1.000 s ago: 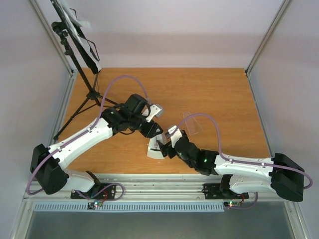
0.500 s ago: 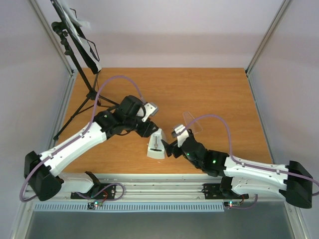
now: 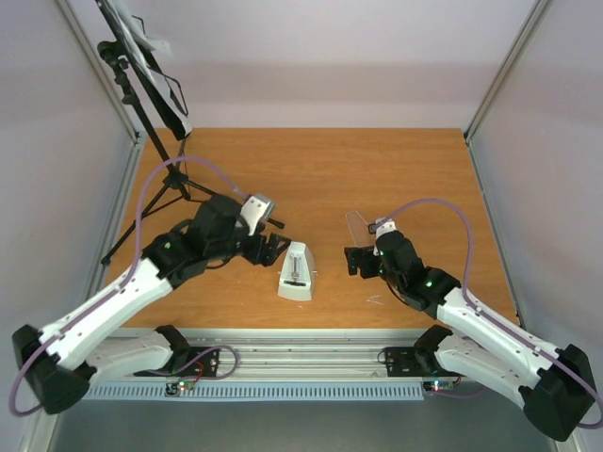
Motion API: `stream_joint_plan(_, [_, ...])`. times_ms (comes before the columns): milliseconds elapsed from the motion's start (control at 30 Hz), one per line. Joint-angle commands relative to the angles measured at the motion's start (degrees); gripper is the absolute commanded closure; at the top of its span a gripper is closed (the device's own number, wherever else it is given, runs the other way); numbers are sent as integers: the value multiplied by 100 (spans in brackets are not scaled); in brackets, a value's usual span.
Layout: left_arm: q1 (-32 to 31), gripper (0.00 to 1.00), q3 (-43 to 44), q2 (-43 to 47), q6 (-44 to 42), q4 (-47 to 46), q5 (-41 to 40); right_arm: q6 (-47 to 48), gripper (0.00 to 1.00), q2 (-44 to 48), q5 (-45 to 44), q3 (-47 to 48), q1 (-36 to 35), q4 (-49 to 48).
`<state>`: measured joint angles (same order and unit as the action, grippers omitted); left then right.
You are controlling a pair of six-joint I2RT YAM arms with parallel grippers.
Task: Pack up the instrument practice props
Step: Hook the pendulum onto the metronome, then adjust the metronome at the center of the board.
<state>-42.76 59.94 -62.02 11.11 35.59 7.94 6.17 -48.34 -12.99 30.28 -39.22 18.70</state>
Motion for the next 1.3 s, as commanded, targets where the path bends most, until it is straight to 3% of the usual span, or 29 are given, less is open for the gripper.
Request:
stream_joint_plan(0, [8,16,-1326,880,1134,-1272,523,-481,2,-401,877,160,607,237])
stream_joint_plan(133, [-32,17,-2793,1254,1669,-2527,938,-574,1,-680,1231,134,973,69])
stream_joint_plan(433, [-206,17,-4134,1212,1475,-3969,1009,-847,2,-671,1238,30,987,-97])
stream_joint_plan(600, [-285,17,-4279,731,1358,-4007,836,-709,2,-646,1215,127,987,63])
stream_joint_plan(800, [-399,17,-4631,214,1389,-5053,996,-433,1,-471,1180,161,987,145])
stream_joint_plan(1067, [-572,17,-4588,-709,1443,-5962,1189,-312,2,-317,1010,181,987,343])
stream_joint_plan(1267, [-1064,17,-4287,-1138,1512,-6213,1028,-220,2,-299,930,257,991,468])
